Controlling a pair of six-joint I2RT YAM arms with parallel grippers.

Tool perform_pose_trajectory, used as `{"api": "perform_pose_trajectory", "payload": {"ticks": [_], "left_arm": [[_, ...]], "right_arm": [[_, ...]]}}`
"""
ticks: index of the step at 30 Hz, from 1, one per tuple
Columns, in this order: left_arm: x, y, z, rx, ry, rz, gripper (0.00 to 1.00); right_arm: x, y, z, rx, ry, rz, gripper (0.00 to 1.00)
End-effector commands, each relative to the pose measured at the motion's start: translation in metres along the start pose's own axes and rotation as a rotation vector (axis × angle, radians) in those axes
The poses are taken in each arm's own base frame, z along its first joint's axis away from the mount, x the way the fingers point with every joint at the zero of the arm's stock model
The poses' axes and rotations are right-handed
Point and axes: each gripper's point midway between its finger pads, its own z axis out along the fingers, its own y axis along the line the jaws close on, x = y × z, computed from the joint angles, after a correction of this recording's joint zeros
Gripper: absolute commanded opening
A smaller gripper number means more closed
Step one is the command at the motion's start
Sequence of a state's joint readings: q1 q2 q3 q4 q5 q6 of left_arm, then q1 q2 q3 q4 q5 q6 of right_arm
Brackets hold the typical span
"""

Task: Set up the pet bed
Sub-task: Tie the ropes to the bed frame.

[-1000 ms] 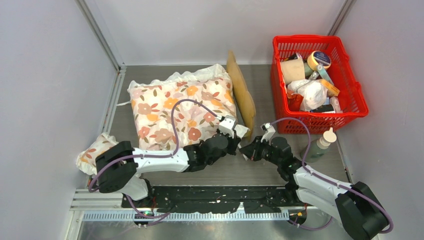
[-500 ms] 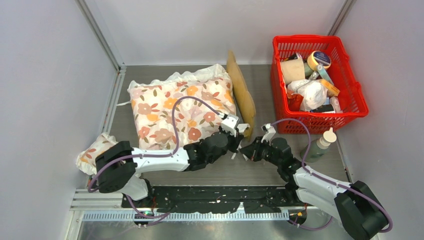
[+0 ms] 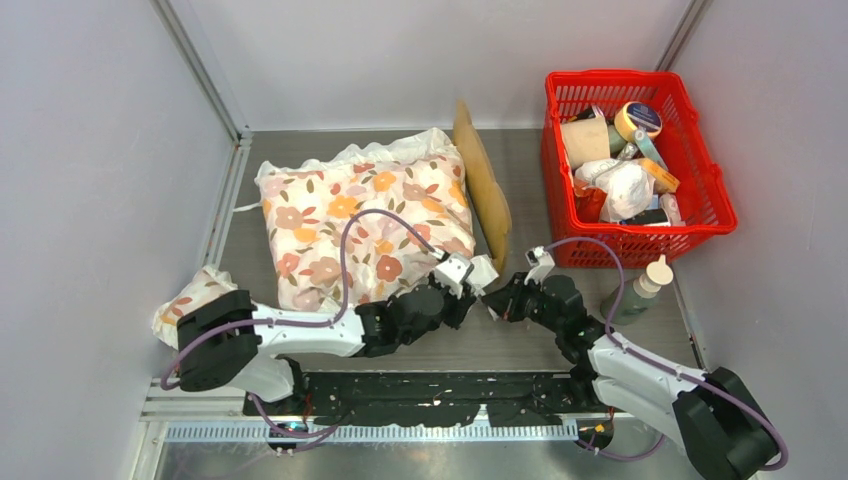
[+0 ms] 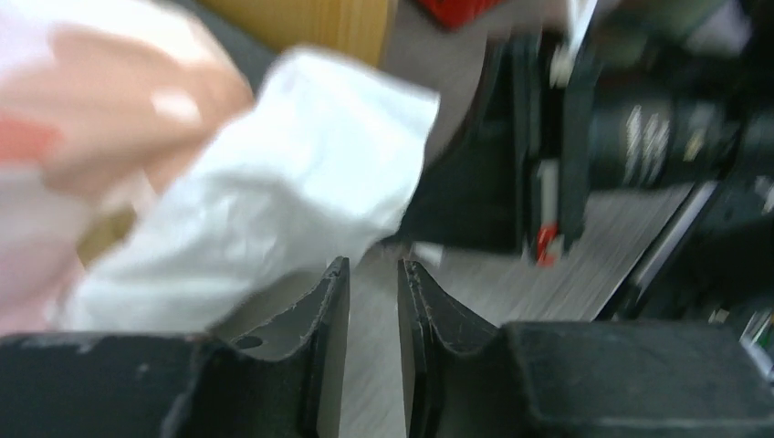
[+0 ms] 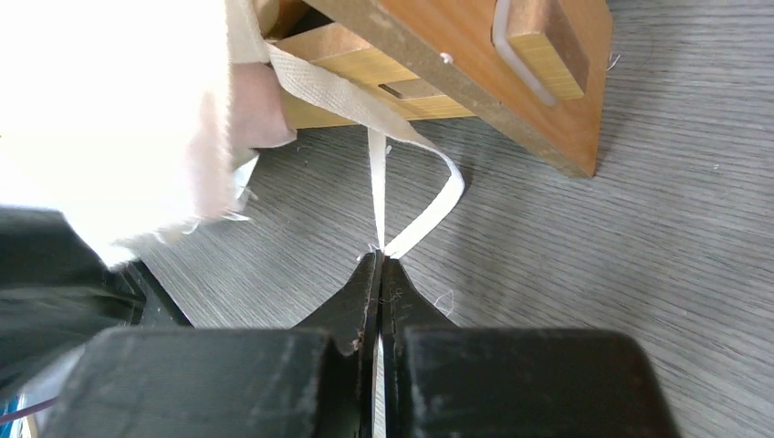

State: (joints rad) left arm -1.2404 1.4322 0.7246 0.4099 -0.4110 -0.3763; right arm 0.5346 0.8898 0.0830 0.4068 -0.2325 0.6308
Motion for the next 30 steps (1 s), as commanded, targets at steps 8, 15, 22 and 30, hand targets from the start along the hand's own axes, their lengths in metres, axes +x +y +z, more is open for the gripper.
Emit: {"api": "perform_pose_trajectory", "payload": {"ticks": [8,15,22,30], "left_arm": [[0.076,-0.010,-0.012,0.067,0.260,0.027,0.37],[0.098,-0.012,0.016,0.019,0.338,0.084,0.41],[0.124,0.000,0.028,-0.052,0.446,0.045,0.43],[0.143,0.018,0.023,-0.114,0.515,0.016,0.42]], "right_arm": [[-0.026,0.012,-0.005,0.010,-0.053,-0.045,0.05],[-0.034,0.018,-0.008,0.001,-0.072,-0.068,0.05],[-0.033,0.019,-0.009,-0.011,-0.075,-0.071,0.05],[-0.034,0.020,-0.009,-0.017,-0.078,-0.076,0.05]]}}
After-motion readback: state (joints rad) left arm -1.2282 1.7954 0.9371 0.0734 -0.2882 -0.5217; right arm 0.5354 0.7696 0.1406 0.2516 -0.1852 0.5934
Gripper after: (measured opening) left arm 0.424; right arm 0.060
